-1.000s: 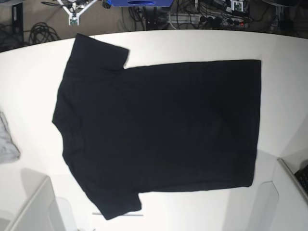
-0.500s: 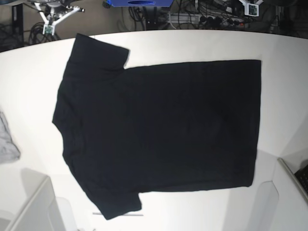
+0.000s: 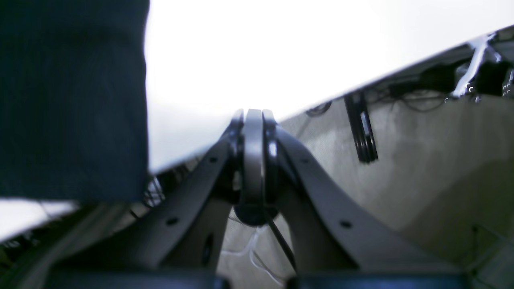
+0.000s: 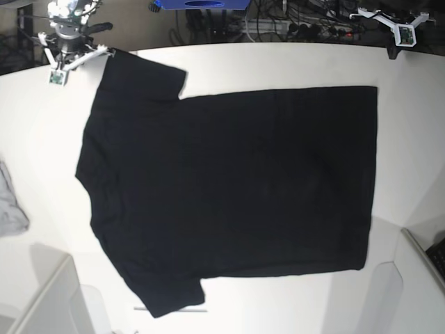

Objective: Fold the T-shirt properly
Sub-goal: 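Lower both grippers onto the shirt's shoulder corners and close them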

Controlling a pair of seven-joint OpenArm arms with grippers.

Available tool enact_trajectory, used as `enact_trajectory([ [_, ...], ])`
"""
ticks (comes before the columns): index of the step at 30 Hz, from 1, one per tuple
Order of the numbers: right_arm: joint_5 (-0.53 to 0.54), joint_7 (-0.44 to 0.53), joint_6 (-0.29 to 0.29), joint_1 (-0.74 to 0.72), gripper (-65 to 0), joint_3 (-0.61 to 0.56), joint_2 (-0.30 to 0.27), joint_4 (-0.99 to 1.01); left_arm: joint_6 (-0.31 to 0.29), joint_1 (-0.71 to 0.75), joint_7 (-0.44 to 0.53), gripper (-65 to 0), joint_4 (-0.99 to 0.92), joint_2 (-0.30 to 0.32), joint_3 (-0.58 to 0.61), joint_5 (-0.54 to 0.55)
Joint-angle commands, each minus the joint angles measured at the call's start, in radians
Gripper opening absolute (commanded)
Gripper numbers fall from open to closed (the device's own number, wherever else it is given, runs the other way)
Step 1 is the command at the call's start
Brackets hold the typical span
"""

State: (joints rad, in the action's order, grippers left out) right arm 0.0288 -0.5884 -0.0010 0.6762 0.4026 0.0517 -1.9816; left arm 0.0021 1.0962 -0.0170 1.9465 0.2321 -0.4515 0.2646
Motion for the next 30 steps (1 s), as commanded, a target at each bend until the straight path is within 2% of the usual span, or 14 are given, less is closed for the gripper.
enact_trajectory([
  [1,0.026,0.017,-0.001,-0.009,-65.0,0.006,0.014,-0.020,0.002,0.005,0.010,-65.0,0.012,0.002,-0.011,0.003],
  [2,0.061,0.017,0.005,-0.019,-65.0,0.006,0.015,-0.020,0.002,-0.004,0.009,-65.0,0.012,0.002,-0.016,0.005],
  [8,0.277,0.015,0.178,-0.042,-65.0,0.006,0.015,-0.020,0.002,-0.035,0.007,-65.0,0.009,-0.001,-0.019,0.006],
  [9,0.302,0.017,0.189,-0.045,-61.8,0.006,0.015,-0.020,0.002,-0.035,0.007,-65.0,0.009,-0.001,-0.019,0.006],
  [11,0.354,0.015,0.210,-0.052,-49.5,0.008,0.015,-0.017,0.002,-0.040,0.013,-62.5,0.009,-0.001,-0.019,0.023],
  [15,0.478,0.015,0.233,-0.056,-29.6,0.054,0.015,-0.015,-0.004,-0.063,0.007,-45.6,-0.002,0.003,-0.057,0.200],
  [17,0.570,0.014,0.255,-0.063,-25.2,0.097,0.015,-0.014,-0.060,-0.064,0.007,-36.9,-0.006,0.005,-0.089,0.296],
  [19,0.639,-0.008,0.276,-0.068,-25.2,0.147,0.014,-0.005,-0.136,-0.064,0.005,-28.3,-0.008,0.005,-0.132,0.365],
  [22,0.722,-0.106,0.292,-0.112,-25.2,0.223,-0.013,0.028,-0.244,-0.066,0.005,-20.9,-0.032,0.005,-0.168,0.428],
  [26,0.819,-0.250,0.292,-0.191,-25.2,0.333,-0.028,0.138,-0.302,-0.093,-0.027,-19.3,-0.094,0.005,-0.201,0.499],
  [28,0.822,-0.287,0.293,-0.221,-25.2,0.368,-0.029,0.175,-0.347,-0.130,-0.102,-19.3,-0.123,0.002,-0.243,0.539],
  [30,0.822,-0.308,0.293,-0.238,-25.2,0.373,-0.048,0.207,-0.422,-0.173,-0.208,-19.3,-0.157,-0.003,-0.312,0.577],
])
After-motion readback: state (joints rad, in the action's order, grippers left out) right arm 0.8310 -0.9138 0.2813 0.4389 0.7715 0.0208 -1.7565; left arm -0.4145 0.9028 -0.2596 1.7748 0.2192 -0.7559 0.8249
